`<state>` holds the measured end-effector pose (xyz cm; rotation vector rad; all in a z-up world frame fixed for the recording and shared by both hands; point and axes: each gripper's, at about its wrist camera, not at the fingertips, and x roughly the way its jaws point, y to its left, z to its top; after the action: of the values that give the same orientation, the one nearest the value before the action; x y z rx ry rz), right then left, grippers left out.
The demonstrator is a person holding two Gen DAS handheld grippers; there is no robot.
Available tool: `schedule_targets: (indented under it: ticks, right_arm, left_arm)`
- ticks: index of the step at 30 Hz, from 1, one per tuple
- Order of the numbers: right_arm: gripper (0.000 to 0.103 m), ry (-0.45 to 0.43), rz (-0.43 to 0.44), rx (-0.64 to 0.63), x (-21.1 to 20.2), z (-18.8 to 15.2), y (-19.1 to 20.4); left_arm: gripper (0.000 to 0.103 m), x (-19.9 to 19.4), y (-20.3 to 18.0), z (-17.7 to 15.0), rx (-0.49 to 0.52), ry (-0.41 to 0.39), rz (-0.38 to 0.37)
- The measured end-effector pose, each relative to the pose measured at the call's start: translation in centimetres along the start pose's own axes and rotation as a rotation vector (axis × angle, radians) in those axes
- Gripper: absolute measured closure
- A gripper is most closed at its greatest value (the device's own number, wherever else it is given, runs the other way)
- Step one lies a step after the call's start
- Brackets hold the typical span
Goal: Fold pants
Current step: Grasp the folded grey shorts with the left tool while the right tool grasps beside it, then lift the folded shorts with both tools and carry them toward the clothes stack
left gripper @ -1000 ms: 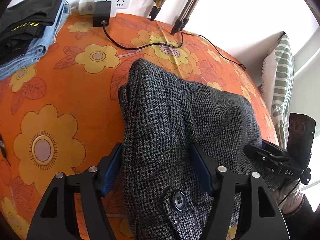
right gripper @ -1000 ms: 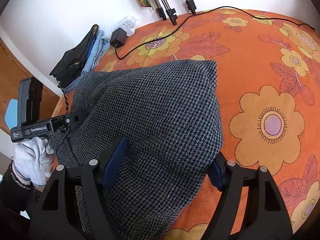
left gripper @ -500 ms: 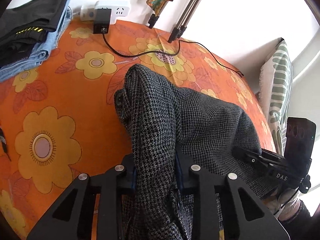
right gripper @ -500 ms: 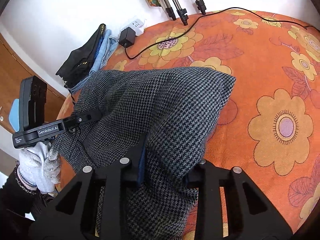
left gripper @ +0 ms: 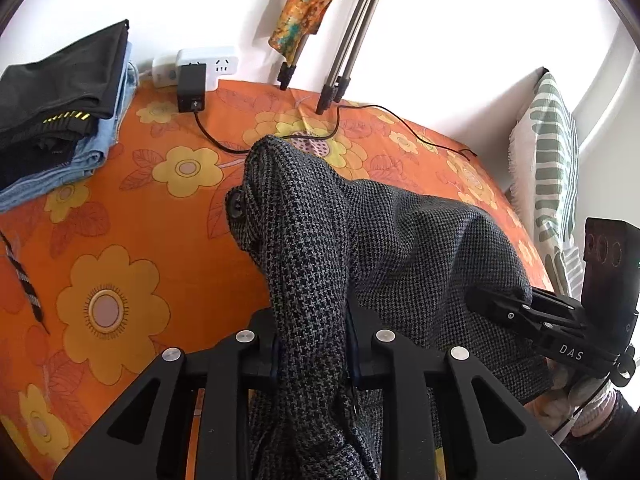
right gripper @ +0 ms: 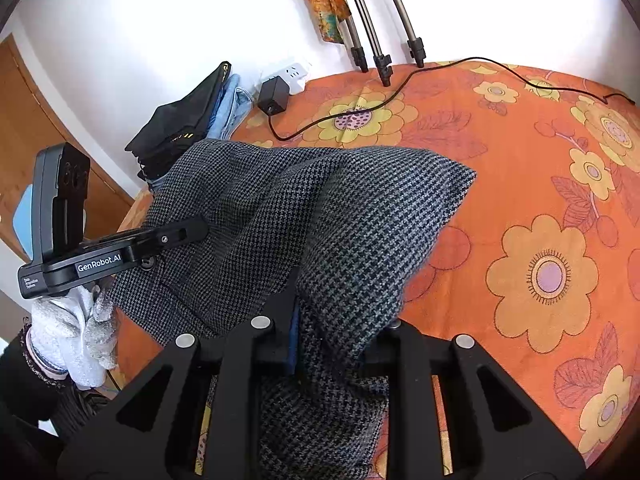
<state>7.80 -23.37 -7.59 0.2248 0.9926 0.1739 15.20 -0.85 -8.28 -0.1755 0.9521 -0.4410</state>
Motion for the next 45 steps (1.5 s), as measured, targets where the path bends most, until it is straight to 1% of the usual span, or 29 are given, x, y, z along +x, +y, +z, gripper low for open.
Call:
schedule_targets:
  ticks: [8, 21, 26, 33, 37, 45]
  right_arm:
    - [0.084, -0.04, -0.007, -0.044, -1.0, 0.3, 1.7]
    - [0.085, -0.136, -0.004, -0.131, -2.8, 2.1, 5.8]
    - [0.085, -0.166, 0.0, -0.169, -2.8, 3.0, 7.7]
    - [0.085, -0.193, 0.028, -0.215, -2.3, 4.1, 10.4]
    - [0.085, -0.215, 0.046, -0.235, -1.9, 5.4, 11.8]
    - [0.085, -0.242, 0.066, -0.298, -0.3, 8.9, 16.1]
  left_arm:
    - [0.082, -2.2, -0.6, 0.5, 0.021, -0.059, -0.005]
    - [0.083, -6.3, 0.3, 1.3, 0.015, -0.166, 0.01]
    - [0.083, -8.1, 1.7, 1.8, -0.004, -0.203, 0.018]
    - [0.083, -10.4, 3.5, 2.4, -0.032, -0.257, 0.044]
    - [0.083, -11.8, 4.6, 3.0, -0.044, -0.292, 0.058]
    - [0.083, -14.2, 7.7, 5.2, -0.06, -0.368, 0.086]
